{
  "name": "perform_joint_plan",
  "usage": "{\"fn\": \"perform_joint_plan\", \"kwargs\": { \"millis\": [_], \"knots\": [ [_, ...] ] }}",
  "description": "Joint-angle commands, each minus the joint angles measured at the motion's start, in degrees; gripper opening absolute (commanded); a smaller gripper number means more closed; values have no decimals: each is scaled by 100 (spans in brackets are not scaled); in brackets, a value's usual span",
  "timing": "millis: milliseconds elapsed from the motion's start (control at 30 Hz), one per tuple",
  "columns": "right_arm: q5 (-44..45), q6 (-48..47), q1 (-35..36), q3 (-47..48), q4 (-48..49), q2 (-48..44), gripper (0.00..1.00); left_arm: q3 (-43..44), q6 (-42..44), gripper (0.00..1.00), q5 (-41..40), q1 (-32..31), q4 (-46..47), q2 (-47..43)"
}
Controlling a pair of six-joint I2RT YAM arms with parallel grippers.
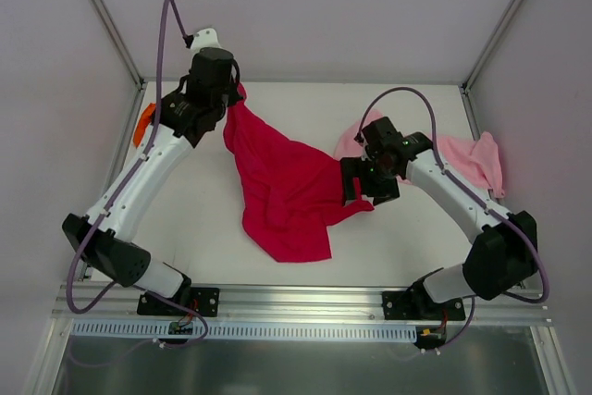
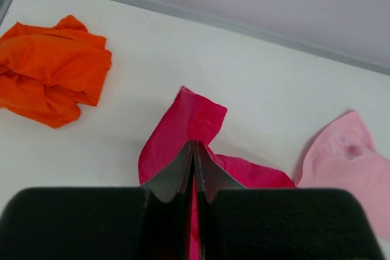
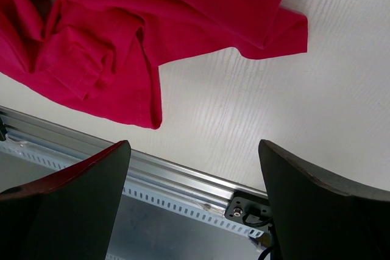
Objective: Fold and stack the t-shirts
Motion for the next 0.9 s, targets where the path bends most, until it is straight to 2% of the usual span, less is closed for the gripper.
{"fn": "perform_joint_plan", "kwargs": {
  "millis": [0, 400, 633, 767, 867],
  "knots": [
    [-6, -91, 130, 290, -3, 263, 92, 87, -69, 0, -482, -36, -11, -528],
    [284, -4, 368, 317, 208, 1020, 91, 377, -78, 0, -965, -35, -416, -1582],
    [599, 49, 394, 0, 1271, 1247, 91, 141, -280, 0, -1194, -36, -916, -2225],
    [890, -30, 394, 508, 1386, 2036, 91, -185, -315, 0, -1176, -36, -1030, -2532],
    [777, 66, 385, 1142, 1210, 2557, 90, -378, -359, 0, -1098, -36, -1101, -2629]
  ]
}}
